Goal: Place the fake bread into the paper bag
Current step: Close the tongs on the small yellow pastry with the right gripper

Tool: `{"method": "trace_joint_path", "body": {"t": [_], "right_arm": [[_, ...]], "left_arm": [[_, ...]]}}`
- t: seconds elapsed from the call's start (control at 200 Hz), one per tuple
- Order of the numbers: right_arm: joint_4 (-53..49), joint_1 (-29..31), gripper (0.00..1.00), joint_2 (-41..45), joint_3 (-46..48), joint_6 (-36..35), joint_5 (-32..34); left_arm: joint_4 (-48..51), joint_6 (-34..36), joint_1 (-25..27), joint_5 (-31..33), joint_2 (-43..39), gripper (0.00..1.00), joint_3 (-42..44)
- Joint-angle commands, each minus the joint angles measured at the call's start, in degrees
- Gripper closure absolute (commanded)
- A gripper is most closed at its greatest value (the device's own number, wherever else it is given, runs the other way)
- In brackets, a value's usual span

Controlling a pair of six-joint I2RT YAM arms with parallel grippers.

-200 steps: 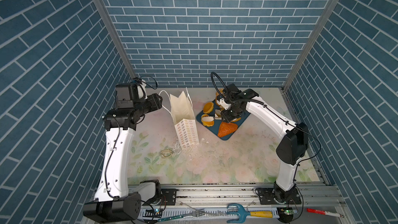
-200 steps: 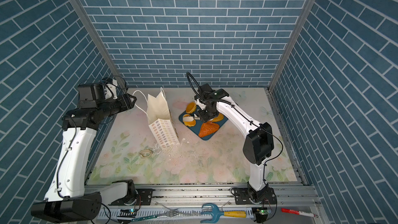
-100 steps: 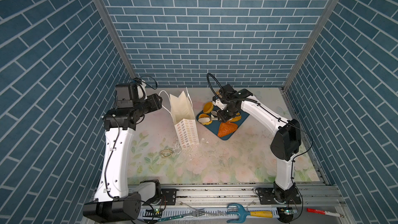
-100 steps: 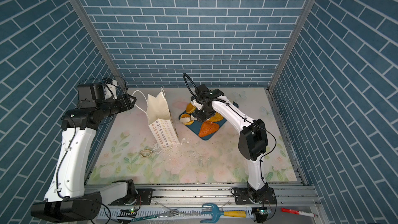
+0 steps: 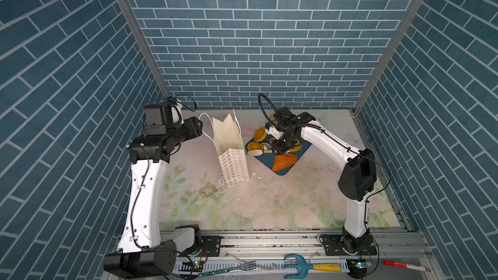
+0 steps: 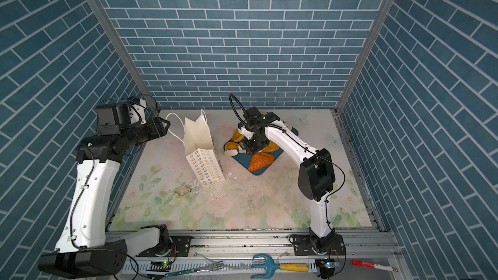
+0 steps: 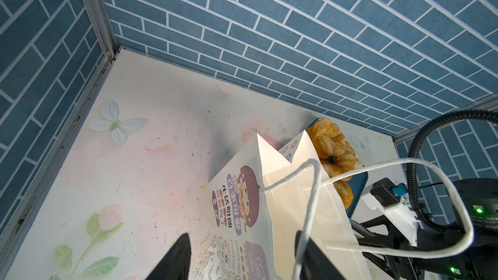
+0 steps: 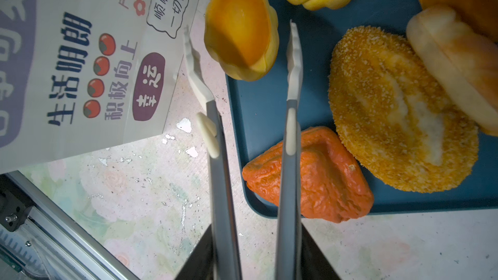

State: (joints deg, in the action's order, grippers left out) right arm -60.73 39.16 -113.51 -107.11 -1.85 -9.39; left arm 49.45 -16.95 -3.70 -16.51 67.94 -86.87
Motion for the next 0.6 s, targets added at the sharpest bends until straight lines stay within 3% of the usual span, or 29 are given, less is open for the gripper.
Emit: {"method": "trace_joint_path", "body": {"t": [0.0, 0.335, 0.595], "right_arm": [[1.01, 0.33, 0.58, -0.30, -0.29, -1.06, -0.98], [3.40, 0.34, 0.68, 1.93, 2.26, -0.84, 1.89], [5.74, 0.38, 0.72, 9.18, 6.46, 1.12, 4.00]], "left_arm": [[0.64, 0.24, 0.10, 0.69, -0.02, 0.37, -1.20], [0.47, -0.01, 0.19, 0.93, -0.44, 0.37, -0.69], [-0.21, -0.52, 0.27, 0.74, -0.88, 0.37, -0.32]]}}
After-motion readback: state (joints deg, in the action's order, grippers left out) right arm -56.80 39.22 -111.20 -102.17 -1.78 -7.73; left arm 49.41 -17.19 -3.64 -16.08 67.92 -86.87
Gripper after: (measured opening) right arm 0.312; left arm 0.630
